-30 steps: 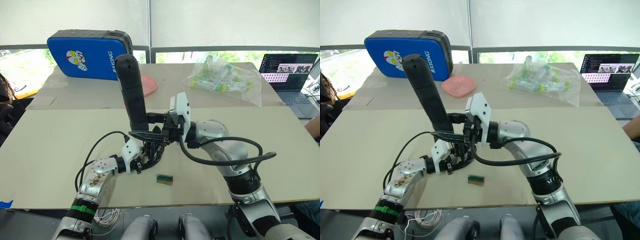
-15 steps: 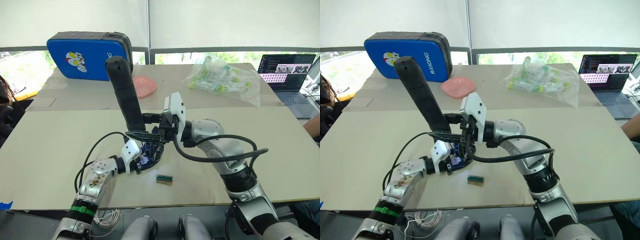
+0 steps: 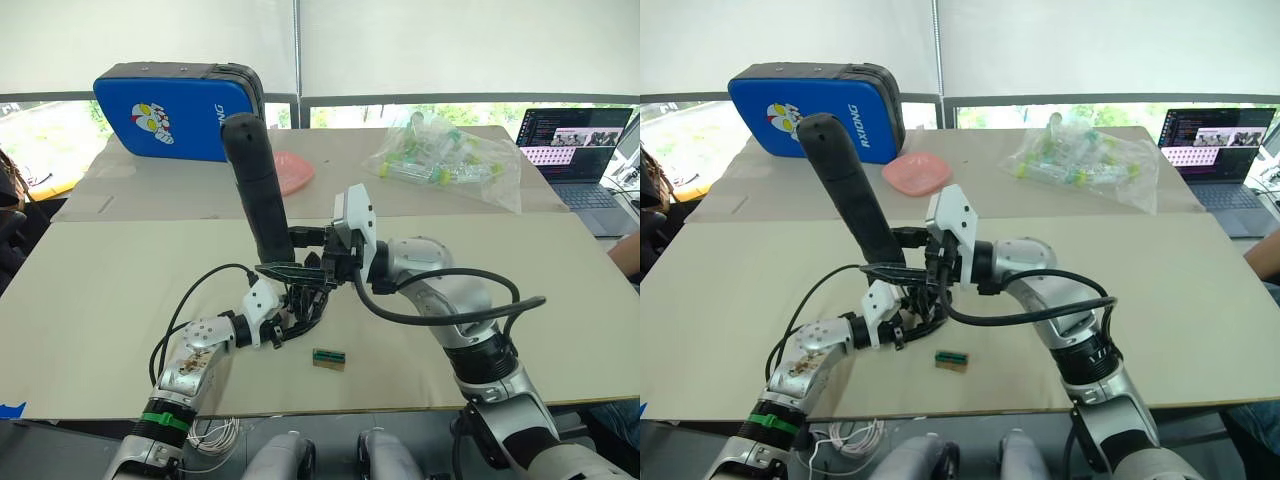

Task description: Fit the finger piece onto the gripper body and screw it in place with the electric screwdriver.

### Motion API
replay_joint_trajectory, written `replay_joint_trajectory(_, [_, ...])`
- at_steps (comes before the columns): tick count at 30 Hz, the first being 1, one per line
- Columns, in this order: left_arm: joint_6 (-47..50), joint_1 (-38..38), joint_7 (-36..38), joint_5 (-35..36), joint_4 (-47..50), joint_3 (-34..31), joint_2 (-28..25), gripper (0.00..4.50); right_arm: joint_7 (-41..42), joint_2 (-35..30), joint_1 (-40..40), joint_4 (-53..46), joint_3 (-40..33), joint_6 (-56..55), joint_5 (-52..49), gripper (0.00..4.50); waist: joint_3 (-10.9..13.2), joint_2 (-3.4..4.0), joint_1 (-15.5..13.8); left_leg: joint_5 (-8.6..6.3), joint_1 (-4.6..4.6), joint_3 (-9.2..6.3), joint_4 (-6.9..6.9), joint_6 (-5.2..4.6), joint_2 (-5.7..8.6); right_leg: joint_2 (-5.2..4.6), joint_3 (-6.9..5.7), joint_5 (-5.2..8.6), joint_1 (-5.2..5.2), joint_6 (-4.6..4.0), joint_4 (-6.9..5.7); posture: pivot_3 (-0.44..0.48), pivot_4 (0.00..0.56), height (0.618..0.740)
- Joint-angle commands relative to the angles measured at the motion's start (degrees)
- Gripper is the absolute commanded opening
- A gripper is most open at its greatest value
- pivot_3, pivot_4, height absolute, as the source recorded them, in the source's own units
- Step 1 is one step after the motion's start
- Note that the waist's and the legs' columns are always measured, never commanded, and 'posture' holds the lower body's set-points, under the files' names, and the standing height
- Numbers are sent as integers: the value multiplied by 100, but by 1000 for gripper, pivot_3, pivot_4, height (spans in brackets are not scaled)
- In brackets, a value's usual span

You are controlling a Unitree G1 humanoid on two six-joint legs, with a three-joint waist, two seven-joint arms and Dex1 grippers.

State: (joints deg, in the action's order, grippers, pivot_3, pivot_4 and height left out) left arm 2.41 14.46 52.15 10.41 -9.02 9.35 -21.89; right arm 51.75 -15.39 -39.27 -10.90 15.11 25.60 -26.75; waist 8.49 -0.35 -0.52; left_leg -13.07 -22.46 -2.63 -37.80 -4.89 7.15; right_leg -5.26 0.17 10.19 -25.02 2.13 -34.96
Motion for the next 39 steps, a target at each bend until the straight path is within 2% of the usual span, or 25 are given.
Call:
replay_joint_trajectory(1, [84, -156, 11, -83, -49, 128, -12, 2293, 11, -54, -151, -442, -353, 147, -351, 1958, 1, 0, -1, 0, -2, 0, 0, 0, 0, -1, 0, 0, -2, 0, 0, 0, 150, 740])
replay_joint_trajectory(4, [61, -158, -7, -86, -80, 113, -15, 2293, -119, -27, -301, -608, -541, 356, -609, 1958, 1, -1, -6, 0, -14, 0, 0, 0, 0, -1, 0, 0, -12, 0, 1, 0, 150, 740])
replay_joint_trajectory(17, [-54, -157, -150, -18, -330, 41, 131, 2293, 184, -320, -201, -978, -559, 577, -962, 1958, 2, -1, -19, 0, -27, -1, 0, 0, 0, -5, -1, 0, -19, 0, 6, 0, 150, 740])
replay_joint_trajectory(18, [-21, -157, -164, 25, -341, 16, 163, 3355, 201, -340, -183, -1020, -564, 592, -1000, 1958, 2, -1, -21, 0, -27, -1, 0, 0, 0, -5, -1, 0, -19, 0, 6, 0, 150, 740])
replay_joint_trajectory(20, [4, -155, -166, 49, -350, 10, 188, 4224, 244, -366, -138, -1120, -597, 612, -1120, 1958, 2, -1, -26, 0, -27, -1, 0, -1, 0, -6, -1, 0, -18, 0, 6, 0, 150, 740])
replay_joint_trajectory(21, [-21, -158, -176, 13, -360, 15, 177, 4446, 301, -343, -78, -1244, -693, 679, -1396, 1958, 2, -1, -30, 0, -27, -1, 0, 0, 0, -6, -1, 0, -18, 0, 6, 0, 150, 740])
replay_joint_trajectory(26, [-137, -252, -185, -34, -319, -77, 17, 4446, 432, -534, 121, -1606, -950, 890, -2010, 1958, 2, -2, -20, 0, -28, -3, 0, -1, 0, -7, 0, 0, -15, 1, 8, 0, 150, 740])
replay_joint_trajectory(30, [-146, -584, 65, 208, 42, -353, -365, 4446, 455, -1168, 269, -1876, -1466, 1358, -2703, 1958, 3, -3, 37, 0, -29, -2, 0, -1, -6, -4, 5, 2, -18, 0, 7, 0, 150, 740])
replay_joint_trajectory(34, [-552, -985, 809, 678, 257, -827, -1074, 4446, 476, -2244, 466, -1807, -2347, 1858, -3292, 1958, 6, -3, 91, 0, -49, -1, 6, -1, -9, -4, 28, 9, -26, -13, 4, 0, 150, 740])
replay_joint_trajectory(37, [-79, -1117, 1010, 1409, 586, -1381, -1374, 4446, 907, -3394, 740, -1468, -2758, 2285, -3245, 1958, 37, 3, 52, -1, -61, -2, 10, 0, -14, -5, 27, 13, -34, -19, 5, 0, 150, 740])
replay_joint_trajectory(39, [424, -1201, 1327, 1900, 1175, -1538, -1688, 4446, 1300, -4193, 977, -1178, -2797, 2524, -3026, 1958, 51, -12, 14, 0, -82, -1, 6, 0, -13, -12, 22, 14, -53, -18, 6, 0, 150, 740])
